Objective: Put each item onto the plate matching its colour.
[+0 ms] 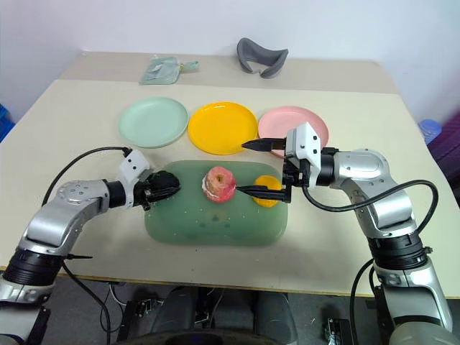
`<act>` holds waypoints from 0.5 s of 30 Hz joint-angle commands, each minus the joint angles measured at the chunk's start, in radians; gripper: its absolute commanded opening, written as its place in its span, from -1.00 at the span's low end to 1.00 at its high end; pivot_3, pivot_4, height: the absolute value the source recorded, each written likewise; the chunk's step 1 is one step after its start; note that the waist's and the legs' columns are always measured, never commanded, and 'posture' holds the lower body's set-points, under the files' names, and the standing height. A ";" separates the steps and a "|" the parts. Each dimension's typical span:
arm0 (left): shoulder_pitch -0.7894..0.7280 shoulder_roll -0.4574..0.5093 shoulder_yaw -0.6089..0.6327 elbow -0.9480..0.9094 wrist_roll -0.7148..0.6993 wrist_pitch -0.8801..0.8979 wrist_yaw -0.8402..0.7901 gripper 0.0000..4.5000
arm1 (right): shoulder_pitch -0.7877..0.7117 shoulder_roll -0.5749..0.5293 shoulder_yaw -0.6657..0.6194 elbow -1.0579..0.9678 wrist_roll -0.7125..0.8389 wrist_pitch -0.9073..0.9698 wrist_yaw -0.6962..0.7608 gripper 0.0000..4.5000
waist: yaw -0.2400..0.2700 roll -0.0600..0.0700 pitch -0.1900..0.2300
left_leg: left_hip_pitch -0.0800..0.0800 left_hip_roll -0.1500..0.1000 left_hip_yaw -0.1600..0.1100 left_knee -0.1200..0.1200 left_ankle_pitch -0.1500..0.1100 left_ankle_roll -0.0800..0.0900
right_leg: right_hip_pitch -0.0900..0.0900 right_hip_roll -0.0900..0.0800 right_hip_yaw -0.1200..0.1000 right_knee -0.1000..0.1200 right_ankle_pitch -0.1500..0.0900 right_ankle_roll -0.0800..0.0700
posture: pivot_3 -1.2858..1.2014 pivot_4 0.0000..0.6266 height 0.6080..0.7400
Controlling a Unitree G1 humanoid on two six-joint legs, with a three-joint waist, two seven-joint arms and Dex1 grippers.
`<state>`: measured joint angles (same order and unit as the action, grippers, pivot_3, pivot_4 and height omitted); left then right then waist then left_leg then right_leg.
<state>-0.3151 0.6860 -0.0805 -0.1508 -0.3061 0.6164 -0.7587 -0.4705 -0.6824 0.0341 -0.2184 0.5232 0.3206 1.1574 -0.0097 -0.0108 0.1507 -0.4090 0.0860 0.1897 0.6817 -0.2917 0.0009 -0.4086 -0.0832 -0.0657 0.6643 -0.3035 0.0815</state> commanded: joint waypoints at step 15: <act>-0.463 -0.381 0.300 0.535 0.144 -0.270 0.710 0.05 | -0.106 0.132 -0.018 0.123 -0.078 -0.124 -0.134 1.00 | 0.019 -0.002 0.001 | 0.000 0.000 0.000 0.002 0.000 0.000 | 0.001 0.000 0.000 0.000 0.000 0.000 | 0.03 -0.52 1.00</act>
<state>-0.7389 0.3168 0.2128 0.3262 -0.1937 0.4092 -0.1084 -0.5419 -0.5675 0.0311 -0.1028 0.4616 0.2305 1.0610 0.0091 -0.0130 0.1515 -0.4089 0.0857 0.1904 0.6835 -0.2917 0.0010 -0.4077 -0.0831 -0.0662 0.6644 -0.3032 0.0820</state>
